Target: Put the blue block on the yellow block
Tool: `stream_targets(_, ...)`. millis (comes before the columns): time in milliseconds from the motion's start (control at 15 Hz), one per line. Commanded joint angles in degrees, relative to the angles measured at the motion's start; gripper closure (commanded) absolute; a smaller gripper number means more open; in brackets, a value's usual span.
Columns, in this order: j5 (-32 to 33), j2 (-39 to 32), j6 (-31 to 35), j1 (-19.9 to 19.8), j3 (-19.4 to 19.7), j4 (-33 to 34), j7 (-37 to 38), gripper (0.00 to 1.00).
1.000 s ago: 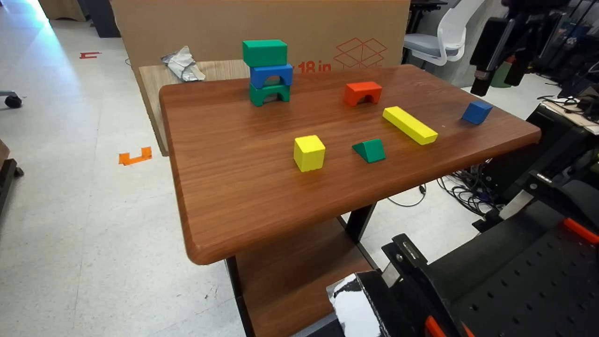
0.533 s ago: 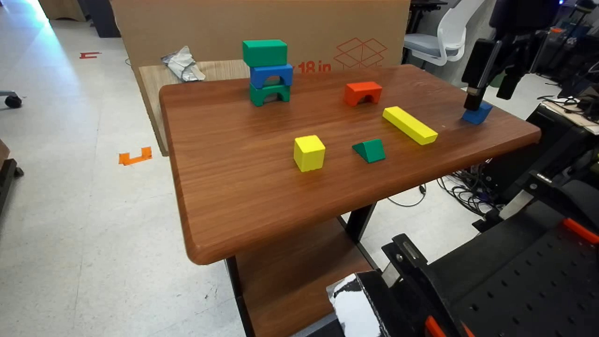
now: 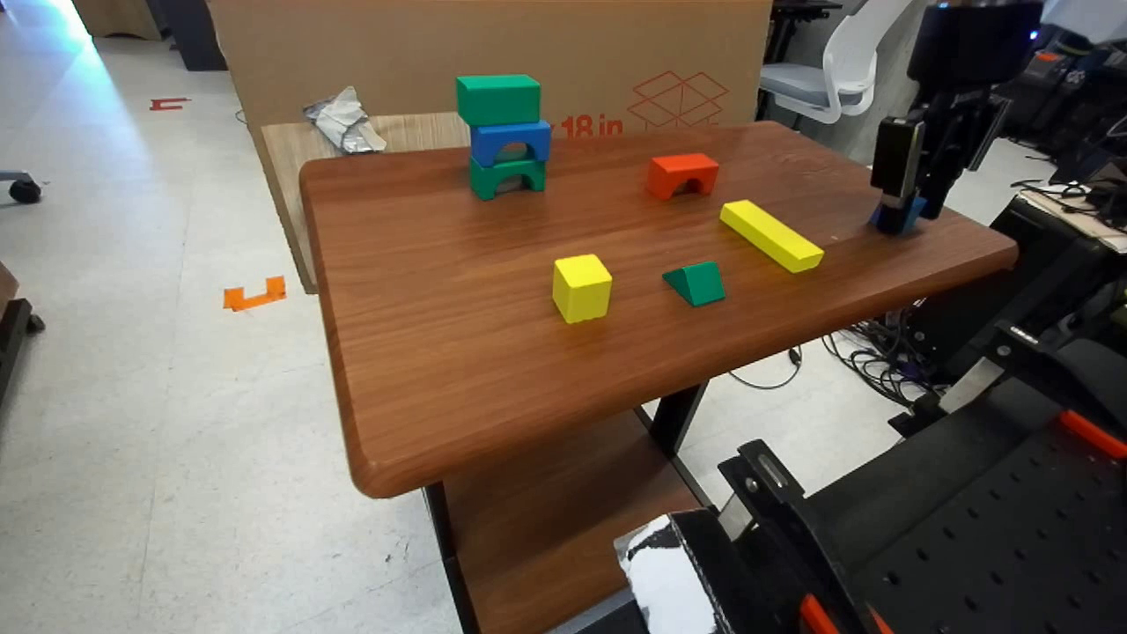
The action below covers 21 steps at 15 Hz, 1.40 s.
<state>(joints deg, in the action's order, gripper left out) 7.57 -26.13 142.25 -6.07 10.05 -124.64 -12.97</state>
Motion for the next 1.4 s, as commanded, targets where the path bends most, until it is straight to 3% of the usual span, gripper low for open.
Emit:
stream_targets(0, 1.3, 1.3, -0.8, -1.0, -1.0, -0.2, 0.5, 0.73)
stream_targets(200, 1.0, 2.5, -0.8, -0.3, -1.6, -1.0, 1.4, 0.92)
stream_targets(933, -8.4, 7.2, -12.6, 2.1, -7.6, 3.1, 11.7, 0.92)
stream_targets(1333, -9.7, 5.1, -13.3, 3.9, -8.3, 6.2, 16.2, 0.92)
